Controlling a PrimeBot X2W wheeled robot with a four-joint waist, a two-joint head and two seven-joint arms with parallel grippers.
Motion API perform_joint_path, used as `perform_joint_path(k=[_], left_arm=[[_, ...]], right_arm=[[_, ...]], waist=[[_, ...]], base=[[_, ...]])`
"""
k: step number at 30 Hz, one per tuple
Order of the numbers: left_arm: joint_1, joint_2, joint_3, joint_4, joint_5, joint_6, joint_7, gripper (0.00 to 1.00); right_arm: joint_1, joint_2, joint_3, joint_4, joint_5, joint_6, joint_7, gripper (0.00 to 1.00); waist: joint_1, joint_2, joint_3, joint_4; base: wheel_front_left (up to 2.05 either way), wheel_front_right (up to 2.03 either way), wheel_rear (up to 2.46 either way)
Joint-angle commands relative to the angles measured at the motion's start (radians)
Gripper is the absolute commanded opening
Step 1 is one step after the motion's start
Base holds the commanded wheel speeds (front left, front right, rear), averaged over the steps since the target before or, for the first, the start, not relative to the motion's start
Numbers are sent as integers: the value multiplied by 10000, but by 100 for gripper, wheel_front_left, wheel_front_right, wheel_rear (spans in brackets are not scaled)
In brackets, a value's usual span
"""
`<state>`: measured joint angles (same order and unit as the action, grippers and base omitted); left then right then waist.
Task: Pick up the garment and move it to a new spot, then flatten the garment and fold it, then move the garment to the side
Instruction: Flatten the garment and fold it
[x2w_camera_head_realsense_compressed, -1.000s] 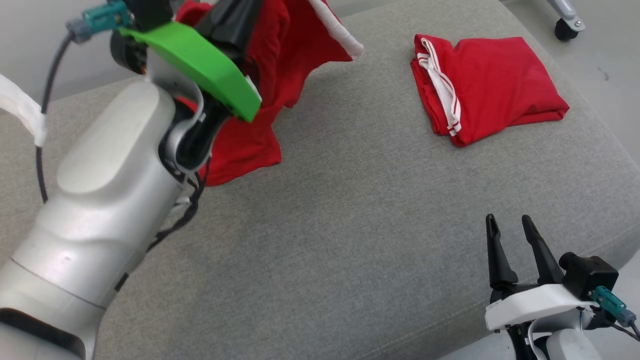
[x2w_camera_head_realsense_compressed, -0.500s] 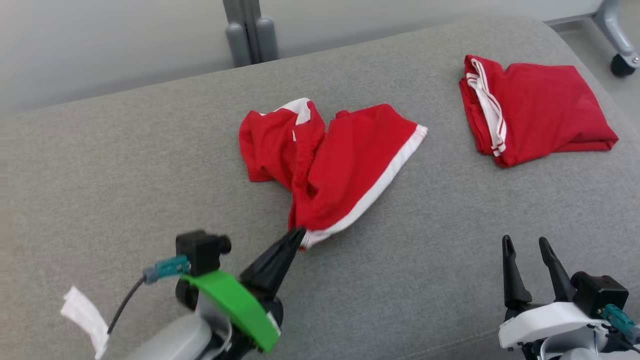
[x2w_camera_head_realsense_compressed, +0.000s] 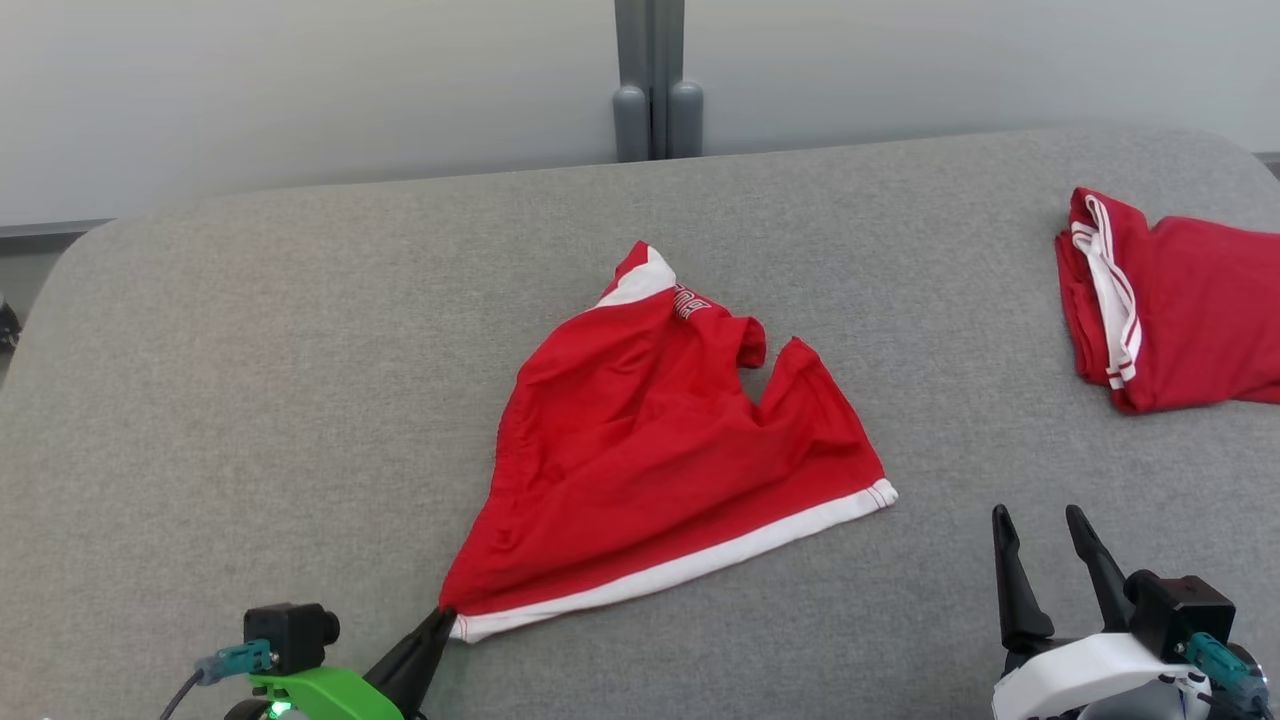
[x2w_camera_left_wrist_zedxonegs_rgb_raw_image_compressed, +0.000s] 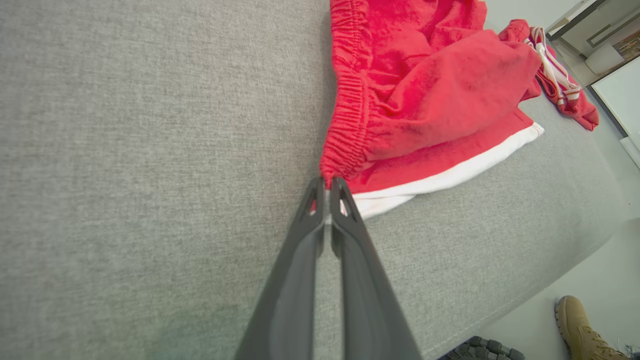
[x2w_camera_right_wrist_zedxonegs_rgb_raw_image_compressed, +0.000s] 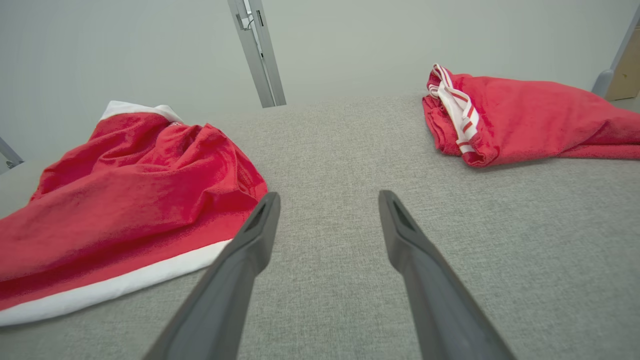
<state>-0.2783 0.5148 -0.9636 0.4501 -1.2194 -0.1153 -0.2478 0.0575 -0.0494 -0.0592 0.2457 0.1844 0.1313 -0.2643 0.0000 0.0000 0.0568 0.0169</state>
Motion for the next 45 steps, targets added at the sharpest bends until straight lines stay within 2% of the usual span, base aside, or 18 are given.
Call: perform_joint_path(k=[1, 2, 3, 4, 5, 7, 9, 11, 15, 18, 21, 24, 29, 37, 45], left_arm=[[-155, -76, -130, 156, 130, -73, 79, 0], [-190, -96, -197, 251, 134, -78, 91, 1], [-209, -109, -257, 317, 164, -105, 88, 29], [-190, -109, -265, 341, 200, -123, 38, 87], [-136, -101, -281, 353, 253, -136, -2, 100], [40, -55, -218, 339, 466, -148, -95, 100], [266, -96, 174, 219, 776, 33, -164, 100], [536, -313, 1291, -315, 1319, 311, -178, 100], [1969, -923, 3685, -1775, 3354, 964, -171, 100], [3043, -1687, 5213, -2858, 5048, 1245, -173, 100], [3826, -2359, 6221, -3497, 6485, 1148, -175, 100], [4287, -3022, 7050, -3837, 7737, 859, -174, 100], [4744, -3783, 8354, -3730, 9151, 319, -176, 100], [5045, -4424, 9517, -3694, 10135, -73, -175, 100], [5087, -4587, 9528, -3573, 10224, -163, -176, 100]], right_arm=[[8, -22, 5, 25, -40, -12, 3, 100], [-8, -22, 18, 31, -55, -12, 3, 100], [-15, -22, 34, 27, -60, -12, 3, 100], [7, -21, 53, 11, -74, -12, 3, 100], [40, -21, 63, -10, -86, -12, 3, 100], [136, -22, 56, -85, -121, -12, 3, 100], [190, -24, -19, -211, -164, -12, 3, 100], [245, -19, -118, -361, -225, -12, 3, 100], [392, -16, -353, -670, -392, -12, 3, 100], [516, -18, -401, -902, -567, -12, 3, 100], [626, -19, -305, -1077, -721, -12, 3, 100], [678, -22, -284, -1156, -737, -12, 3, 100], [652, -25, -91, -1062, -616, -12, 3, 100], [529, -22, 164, -664, -357, -12, 3, 100], [466, -22, 236, -524, -280, -12, 3, 100]], waist=[[0, 0, -276, 344], [0, 0, -303, 359], [0, 0, -350, 374], [0, 0, -401, 376], [0, 0, -447, 371], [0, 0, -538, 353], [0, 0, -599, 326], [0, 0, -657, 343], [0, 0, -810, 434], [0, 0, -928, 569], [0, 0, -954, 706], [0, 0, -982, 866], [0, 0, -983, 962], [0, 0, -920, 869], [0, 0, -834, 825]], base=[[0, 0, 0], [0, 0, 0], [0, 0, 0], [0, 0, 0], [0, 0, 0], [0, 0, 0], [0, 0, 0], [0, 0, 0], [0, 0, 0], [0, 0, 0], [0, 0, 0], [0, 0, 0], [0, 0, 0], [0, 0, 0], [0, 0, 0]])
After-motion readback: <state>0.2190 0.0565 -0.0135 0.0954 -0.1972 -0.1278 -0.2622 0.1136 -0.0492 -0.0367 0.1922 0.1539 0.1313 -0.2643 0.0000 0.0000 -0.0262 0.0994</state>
